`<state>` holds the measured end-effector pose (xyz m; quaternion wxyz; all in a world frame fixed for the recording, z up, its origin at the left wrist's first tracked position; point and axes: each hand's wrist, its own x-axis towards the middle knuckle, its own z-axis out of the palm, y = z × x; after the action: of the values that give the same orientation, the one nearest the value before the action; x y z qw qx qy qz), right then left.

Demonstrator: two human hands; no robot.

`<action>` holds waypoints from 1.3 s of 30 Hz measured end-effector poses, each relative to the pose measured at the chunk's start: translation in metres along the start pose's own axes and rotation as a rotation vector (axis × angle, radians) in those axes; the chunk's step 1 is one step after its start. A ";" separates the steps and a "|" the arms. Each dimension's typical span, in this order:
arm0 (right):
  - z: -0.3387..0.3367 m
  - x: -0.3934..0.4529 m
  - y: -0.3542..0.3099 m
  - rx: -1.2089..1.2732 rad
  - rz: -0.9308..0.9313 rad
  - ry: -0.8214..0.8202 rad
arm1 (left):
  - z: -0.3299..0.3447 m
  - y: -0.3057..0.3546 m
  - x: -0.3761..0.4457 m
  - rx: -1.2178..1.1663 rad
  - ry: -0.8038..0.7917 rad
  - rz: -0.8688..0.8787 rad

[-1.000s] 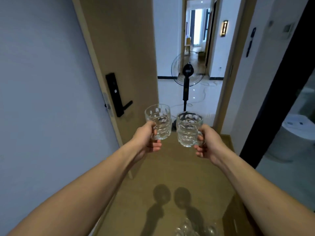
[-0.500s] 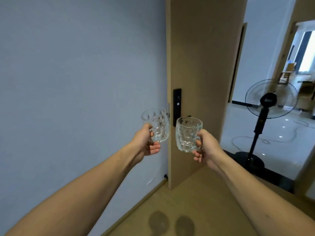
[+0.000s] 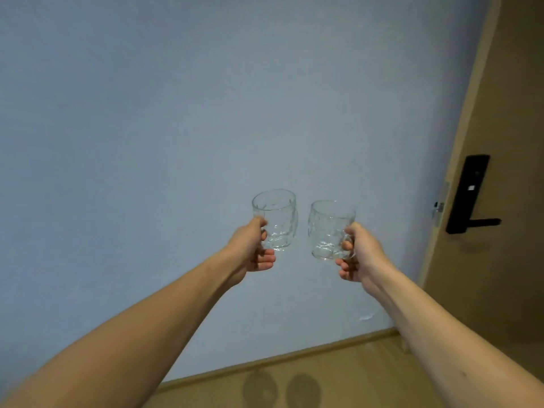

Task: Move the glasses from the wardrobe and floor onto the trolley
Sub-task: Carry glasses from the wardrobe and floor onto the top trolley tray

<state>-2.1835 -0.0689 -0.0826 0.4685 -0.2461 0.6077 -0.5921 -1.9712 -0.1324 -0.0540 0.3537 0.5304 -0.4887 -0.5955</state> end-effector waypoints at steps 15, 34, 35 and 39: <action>0.275 -0.084 0.073 -0.148 0.056 -0.373 | -0.295 -0.064 -0.097 -0.134 0.430 -0.048; 0.591 -0.270 0.194 -0.337 0.139 -0.760 | -0.615 -0.158 -0.247 -0.288 0.817 -0.123; 0.605 -0.277 0.199 -0.347 0.142 -0.786 | -0.627 -0.163 -0.254 -0.301 0.840 -0.132; 0.664 -0.303 0.220 -0.389 0.167 -0.883 | -0.676 -0.179 -0.277 -0.336 0.959 -0.172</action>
<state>-1.4227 -0.0960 -0.1140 0.6728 -0.5070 0.4680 -0.2670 -1.2416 0.0364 -0.1186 0.5684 0.7178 -0.1237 -0.3825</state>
